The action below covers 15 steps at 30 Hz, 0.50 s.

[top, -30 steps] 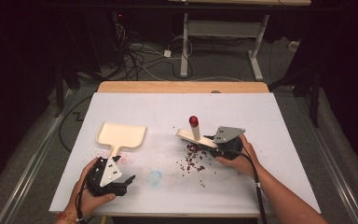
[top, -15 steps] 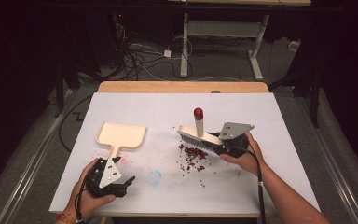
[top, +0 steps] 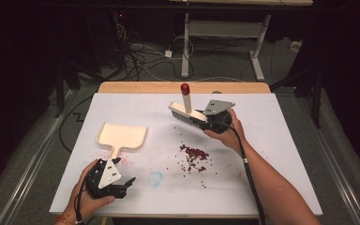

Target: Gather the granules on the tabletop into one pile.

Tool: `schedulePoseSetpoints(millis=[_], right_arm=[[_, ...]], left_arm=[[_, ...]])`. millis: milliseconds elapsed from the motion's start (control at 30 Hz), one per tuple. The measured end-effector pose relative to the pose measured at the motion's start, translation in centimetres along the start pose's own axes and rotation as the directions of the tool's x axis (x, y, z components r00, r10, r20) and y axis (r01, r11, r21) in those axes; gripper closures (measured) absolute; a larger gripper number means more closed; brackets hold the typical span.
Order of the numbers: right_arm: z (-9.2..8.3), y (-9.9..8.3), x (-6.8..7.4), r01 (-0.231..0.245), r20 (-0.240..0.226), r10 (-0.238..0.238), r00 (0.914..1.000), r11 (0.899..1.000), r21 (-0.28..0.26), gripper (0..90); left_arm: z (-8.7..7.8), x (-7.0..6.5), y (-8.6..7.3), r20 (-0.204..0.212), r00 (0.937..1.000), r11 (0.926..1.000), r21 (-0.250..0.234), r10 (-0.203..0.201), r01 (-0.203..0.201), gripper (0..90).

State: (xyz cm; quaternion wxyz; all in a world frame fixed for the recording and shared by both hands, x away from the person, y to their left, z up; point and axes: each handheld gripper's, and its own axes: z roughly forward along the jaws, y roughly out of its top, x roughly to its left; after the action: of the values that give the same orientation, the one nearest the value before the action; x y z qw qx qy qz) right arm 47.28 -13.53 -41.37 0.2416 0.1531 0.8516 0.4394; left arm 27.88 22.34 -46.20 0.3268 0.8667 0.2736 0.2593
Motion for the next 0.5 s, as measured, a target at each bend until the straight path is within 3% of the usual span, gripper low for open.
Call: schedulePoseSetpoints(millis=[133, 233, 433, 467, 500], right_arm=[[2.8, -0.6, -0.2, -0.001, 0.0, 0.001, 1.0, 1.0, 0.022, 67.9], [4.0, -1.0, -0.2, -0.033, -0.038, 0.033, 0.9987, 0.999, 0.007, 67.9], [3.7, -1.1, 0.4, -0.009, -0.121, 0.011, 0.9926, 1.0, 0.018, 67.8], [3.2, -1.5, 0.7, 0.024, -0.149, -0.022, 0.9885, 1.0, 0.011, 67.7], [3.0, -1.6, 0.8, 0.021, -0.165, -0.018, 0.9861, 1.0, 0.012, 67.6]], left_arm=[[0.0, 0.0, -0.1, 0.005, 1.0, 1.0, -0.001, -0.002, 0.002, 18.3], [0.2, 0.1, -0.1, 0.017, 0.9999, 1.0, 0.008, 0.0, 0.0, 18.3], [0.5, -0.2, -0.1, 0.026, 0.9994, 0.9995, 0.023, 0.021, -0.021, 18.3], [0.4, -0.2, -0.1, 0.027, 0.9994, 0.9995, 0.023, 0.02, -0.02, 18.3], [0.4, -0.2, -0.1, 0.028, 0.9994, 0.9995, 0.025, 0.02, -0.021, 18.3]])
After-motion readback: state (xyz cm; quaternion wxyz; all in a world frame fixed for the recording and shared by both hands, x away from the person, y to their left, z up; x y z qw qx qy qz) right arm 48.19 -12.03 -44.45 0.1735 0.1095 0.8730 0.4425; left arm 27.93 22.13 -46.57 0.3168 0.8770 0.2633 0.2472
